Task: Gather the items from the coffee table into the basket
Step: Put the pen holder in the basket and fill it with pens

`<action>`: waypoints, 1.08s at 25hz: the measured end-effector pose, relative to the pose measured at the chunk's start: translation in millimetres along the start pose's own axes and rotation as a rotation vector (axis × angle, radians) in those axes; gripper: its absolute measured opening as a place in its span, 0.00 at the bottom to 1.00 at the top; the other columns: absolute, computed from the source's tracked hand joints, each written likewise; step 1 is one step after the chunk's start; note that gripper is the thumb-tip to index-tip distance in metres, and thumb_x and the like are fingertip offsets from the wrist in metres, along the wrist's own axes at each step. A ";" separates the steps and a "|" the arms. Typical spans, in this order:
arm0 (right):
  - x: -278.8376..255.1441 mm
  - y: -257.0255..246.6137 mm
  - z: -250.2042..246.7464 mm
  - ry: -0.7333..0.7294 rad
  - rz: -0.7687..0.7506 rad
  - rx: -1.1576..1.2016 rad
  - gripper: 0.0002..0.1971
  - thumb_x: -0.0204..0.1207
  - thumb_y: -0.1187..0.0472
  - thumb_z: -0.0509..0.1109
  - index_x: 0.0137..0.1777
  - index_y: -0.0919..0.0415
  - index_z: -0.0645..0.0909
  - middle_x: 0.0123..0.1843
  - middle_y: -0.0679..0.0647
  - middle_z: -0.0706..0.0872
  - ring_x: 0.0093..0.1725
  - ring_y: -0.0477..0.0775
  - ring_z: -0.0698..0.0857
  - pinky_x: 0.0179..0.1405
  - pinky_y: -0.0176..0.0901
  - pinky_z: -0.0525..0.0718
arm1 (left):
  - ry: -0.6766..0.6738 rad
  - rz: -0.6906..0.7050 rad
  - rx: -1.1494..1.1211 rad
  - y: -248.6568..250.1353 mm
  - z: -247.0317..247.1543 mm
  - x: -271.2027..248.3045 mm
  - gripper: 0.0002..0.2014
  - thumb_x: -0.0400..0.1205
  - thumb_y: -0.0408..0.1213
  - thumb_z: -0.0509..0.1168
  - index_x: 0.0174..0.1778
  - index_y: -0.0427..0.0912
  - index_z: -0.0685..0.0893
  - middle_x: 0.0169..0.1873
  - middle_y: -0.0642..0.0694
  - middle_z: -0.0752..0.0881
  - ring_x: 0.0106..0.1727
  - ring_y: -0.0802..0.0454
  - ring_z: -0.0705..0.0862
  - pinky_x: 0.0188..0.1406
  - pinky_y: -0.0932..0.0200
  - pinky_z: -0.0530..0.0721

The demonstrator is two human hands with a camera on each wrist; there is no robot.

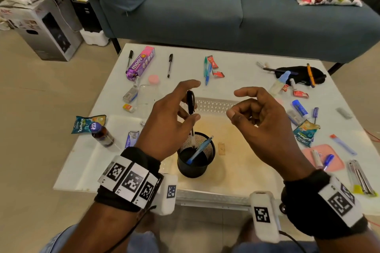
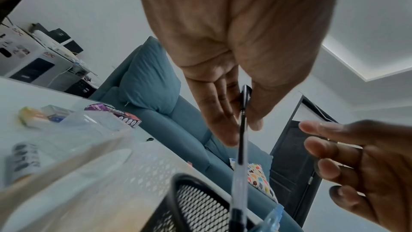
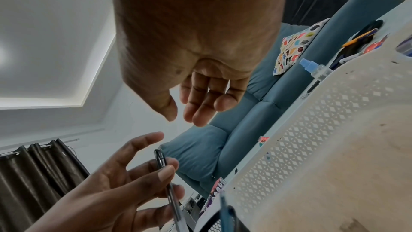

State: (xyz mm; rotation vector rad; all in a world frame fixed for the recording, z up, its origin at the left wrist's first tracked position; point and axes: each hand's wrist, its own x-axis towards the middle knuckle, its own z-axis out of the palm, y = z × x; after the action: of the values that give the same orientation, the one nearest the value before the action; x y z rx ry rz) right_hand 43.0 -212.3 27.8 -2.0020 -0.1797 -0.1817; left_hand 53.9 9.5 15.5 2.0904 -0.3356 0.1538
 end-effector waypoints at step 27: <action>216.9 49.9 43.7 -0.334 0.426 -0.521 0.13 0.81 0.53 0.75 0.58 0.62 0.87 0.56 0.56 0.92 0.50 0.51 0.92 0.43 0.42 0.88 | -0.284 -0.299 0.173 -23.2 -4.2 -1.7 0.10 0.80 0.30 0.72 0.52 0.49 0.93 0.47 0.53 0.91 0.35 0.67 0.81 0.35 0.83 0.70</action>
State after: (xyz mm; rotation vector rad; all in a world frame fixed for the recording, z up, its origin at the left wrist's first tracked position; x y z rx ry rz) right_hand 267.4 -183.9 10.6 -2.5260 0.0987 0.4220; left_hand 59.4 24.6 -1.7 2.3097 -0.1788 -0.3045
